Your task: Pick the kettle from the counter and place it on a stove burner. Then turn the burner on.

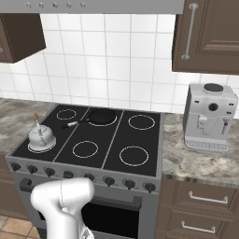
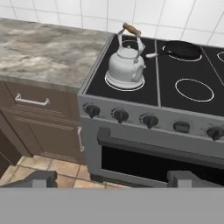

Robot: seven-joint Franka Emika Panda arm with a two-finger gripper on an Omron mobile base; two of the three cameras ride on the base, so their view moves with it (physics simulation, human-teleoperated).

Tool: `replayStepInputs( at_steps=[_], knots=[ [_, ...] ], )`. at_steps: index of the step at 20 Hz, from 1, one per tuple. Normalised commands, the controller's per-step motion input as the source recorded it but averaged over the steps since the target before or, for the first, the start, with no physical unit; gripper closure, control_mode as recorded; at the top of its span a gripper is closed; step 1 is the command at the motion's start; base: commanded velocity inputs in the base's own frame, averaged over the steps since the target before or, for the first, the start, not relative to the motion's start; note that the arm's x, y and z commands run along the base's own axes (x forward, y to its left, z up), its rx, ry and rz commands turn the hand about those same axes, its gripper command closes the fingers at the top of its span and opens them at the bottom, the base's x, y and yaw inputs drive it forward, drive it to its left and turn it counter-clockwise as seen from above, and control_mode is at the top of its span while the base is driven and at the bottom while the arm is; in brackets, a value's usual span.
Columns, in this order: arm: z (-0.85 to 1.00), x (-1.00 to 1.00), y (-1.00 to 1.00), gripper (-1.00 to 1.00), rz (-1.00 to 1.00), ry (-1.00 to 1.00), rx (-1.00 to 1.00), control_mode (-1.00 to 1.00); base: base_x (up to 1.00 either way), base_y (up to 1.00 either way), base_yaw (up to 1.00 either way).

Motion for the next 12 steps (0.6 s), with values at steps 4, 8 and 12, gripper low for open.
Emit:
replayStepInputs(
  at_steps=[4,8,12],
  knots=[
    [-0.66,0.0,0.0,-1.0,0.0,-0.1,0.02,-1.0,0.0,0.0,0.0],
    [-0.43,0.0,0.0,-1.0,0.0,-0.26,0.01,-1.0,0.0,0.0,0.0],
    [-0.18,0.0,0.0,-1.0,0.0,-0.38,0.0,-1.0,0.0,0.0,0.0]
  ],
)
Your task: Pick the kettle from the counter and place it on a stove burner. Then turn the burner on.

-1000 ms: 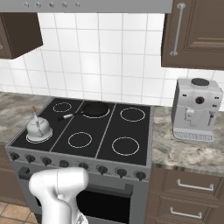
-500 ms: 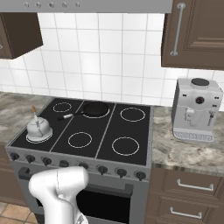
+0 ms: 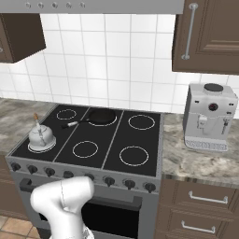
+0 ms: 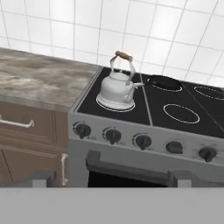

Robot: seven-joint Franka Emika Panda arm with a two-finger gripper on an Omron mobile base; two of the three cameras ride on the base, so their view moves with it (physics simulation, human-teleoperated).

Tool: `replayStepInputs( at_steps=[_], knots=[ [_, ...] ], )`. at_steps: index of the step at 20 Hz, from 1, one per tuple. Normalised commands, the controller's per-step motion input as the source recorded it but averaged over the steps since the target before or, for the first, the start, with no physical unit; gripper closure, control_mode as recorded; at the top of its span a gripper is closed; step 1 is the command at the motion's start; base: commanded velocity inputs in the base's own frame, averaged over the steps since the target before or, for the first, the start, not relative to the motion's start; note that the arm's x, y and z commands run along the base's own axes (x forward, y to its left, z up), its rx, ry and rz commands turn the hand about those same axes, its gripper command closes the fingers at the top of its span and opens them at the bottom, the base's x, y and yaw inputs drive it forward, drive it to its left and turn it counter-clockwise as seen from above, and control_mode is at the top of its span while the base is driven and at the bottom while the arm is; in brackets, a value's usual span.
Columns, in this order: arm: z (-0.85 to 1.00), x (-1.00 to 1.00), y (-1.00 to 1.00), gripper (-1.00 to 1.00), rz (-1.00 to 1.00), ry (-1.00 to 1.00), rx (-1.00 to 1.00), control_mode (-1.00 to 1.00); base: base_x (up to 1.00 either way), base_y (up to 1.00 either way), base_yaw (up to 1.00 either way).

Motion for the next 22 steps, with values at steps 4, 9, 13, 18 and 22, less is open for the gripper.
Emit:
replayStepInputs(
  at_steps=[4,9,13,18,22],
  knots=[
    [-0.03,0.0,-0.04,-1.0,0.0,-0.36,0.03,-1.0,0.0,0.0,0.0],
    [0.0,0.0,-0.12,-1.0,0.0,-0.25,0.06,-1.0,0.0,0.0,0.0],
    [-0.01,0.04,-0.03,-1.0,0.0,-0.06,0.0,-1.0,0.0,0.0,0.0],
    [-0.1,0.27,0.0,-1.0,0.0,0.0,0.0,-1.0,0.0,0.0,0.0],
    [-0.12,0.39,0.0,-1.0,0.0,0.0,0.0,-1.0,0.0,0.0,0.0]
  ],
)
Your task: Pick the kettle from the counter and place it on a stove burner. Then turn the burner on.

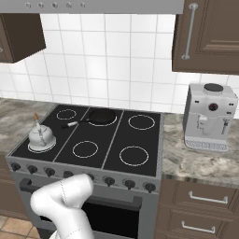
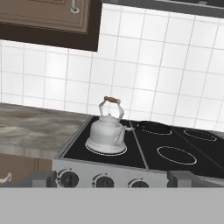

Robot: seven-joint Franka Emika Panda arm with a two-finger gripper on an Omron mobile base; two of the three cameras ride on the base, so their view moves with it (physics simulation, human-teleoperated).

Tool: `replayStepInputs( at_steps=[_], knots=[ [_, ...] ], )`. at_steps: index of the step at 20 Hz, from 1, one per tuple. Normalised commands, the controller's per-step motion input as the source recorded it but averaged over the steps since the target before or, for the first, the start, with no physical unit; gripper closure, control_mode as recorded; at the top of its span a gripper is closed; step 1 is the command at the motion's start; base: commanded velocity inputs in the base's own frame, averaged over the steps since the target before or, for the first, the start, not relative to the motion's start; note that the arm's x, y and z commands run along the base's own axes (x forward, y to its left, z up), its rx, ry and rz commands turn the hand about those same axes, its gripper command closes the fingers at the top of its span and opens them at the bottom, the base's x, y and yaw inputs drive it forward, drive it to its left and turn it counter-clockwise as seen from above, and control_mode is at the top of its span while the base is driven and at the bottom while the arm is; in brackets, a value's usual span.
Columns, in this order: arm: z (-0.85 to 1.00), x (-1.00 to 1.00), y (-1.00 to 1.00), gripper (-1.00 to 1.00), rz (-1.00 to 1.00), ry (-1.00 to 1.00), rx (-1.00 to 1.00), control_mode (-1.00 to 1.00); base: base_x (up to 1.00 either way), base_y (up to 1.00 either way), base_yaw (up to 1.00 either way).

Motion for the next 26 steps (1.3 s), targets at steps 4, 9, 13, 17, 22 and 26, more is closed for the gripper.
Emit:
replayStepInputs(
  at_steps=[4,9,13,17,22,26],
  knots=[
    [-0.15,0.39,0.0,-1.0,0.0,-0.01,0.0,-1.0,0.0,0.0,0.0],
    [-0.2,0.37,0.0,-1.0,0.0,-0.03,0.0,-1.0,0.0,0.0,0.0],
    [-0.24,0.39,0.0,-1.0,0.0,-0.04,0.0,-1.0,0.0,0.0,0.0],
    [-0.27,0.44,0.0,-1.0,0.0,-0.04,0.0,-1.0,0.0,0.0,0.0],
    [-0.32,0.41,0.0,-1.0,0.0,-0.04,0.02,-1.0,0.0,0.0,0.0],
    [-0.37,0.34,0.09,-1.0,0.0,-0.03,0.05,-1.0,0.0,0.0,0.0]
  ],
)
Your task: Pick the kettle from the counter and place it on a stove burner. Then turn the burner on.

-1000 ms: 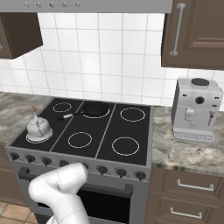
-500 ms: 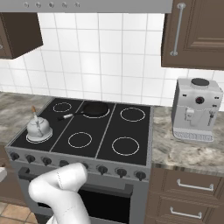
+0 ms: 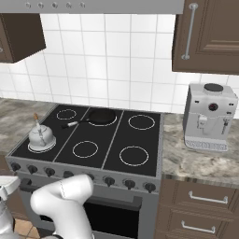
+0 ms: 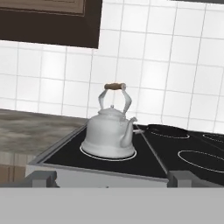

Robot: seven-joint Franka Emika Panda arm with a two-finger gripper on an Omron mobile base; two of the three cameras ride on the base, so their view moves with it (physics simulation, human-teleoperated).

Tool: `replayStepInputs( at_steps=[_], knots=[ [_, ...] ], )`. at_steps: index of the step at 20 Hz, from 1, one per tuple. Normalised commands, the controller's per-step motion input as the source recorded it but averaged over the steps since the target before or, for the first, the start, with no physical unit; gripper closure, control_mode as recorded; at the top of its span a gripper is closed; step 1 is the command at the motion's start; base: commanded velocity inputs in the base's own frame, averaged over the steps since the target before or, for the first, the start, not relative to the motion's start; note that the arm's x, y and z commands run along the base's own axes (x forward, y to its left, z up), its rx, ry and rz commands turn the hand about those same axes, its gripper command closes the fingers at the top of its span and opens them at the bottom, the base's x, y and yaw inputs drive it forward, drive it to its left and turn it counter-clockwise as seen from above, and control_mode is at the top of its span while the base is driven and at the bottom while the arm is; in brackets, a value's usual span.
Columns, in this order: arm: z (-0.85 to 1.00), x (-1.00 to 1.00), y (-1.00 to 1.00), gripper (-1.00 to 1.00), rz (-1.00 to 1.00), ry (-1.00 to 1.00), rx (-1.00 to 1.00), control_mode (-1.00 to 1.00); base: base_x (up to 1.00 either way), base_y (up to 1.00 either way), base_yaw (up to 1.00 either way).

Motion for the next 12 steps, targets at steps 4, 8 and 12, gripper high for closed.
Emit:
replayStepInputs(
  at_steps=[4,8,12],
  knots=[
    [-0.34,0.25,0.24,-1.0,0.0,-0.03,0.06,-1.0,0.0,0.0,0.0],
    [-0.26,0.24,0.34,-1.0,-0.01,-0.05,0.06,-1.0,0.0,0.0,0.0],
    [-0.23,0.24,0.32,-1.0,-0.03,-0.05,0.06,-1.0,0.0,0.0,0.0]
  ],
)
